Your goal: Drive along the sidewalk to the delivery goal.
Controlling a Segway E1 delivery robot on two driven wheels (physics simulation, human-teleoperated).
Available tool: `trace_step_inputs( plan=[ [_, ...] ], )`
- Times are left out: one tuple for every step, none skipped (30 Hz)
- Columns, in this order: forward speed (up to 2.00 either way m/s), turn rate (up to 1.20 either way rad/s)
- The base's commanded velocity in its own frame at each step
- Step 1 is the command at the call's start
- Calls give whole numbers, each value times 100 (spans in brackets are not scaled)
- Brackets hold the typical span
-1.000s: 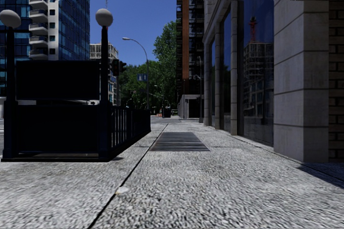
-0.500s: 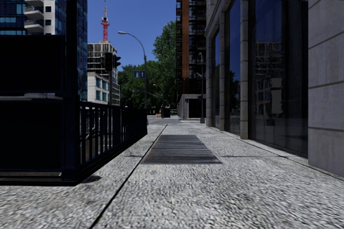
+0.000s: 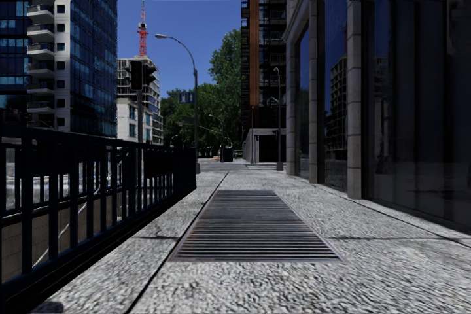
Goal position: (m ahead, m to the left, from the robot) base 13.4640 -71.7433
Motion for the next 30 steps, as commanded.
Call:
trace_step_inputs(
  plan=[
    [200,0],
    [200,0],
    [200,0],
    [200,0],
    [200,0],
    [200,0],
    [200,0],
    [200,0],
    [200,0],
    [200,0],
    [200,0],
    [200,0],
    [200,0],
    [200,0],
    [200,0],
    [200,0],
    [200,0],
    [200,0],
    [200,0],
    [200,0],
    [200,0],
    [200,0],
    [200,0],
    [200,0],
    [200,0],
    [200,0],
    [200,0],
    [200,0],
    [200,0],
    [200,0]
  ],
)
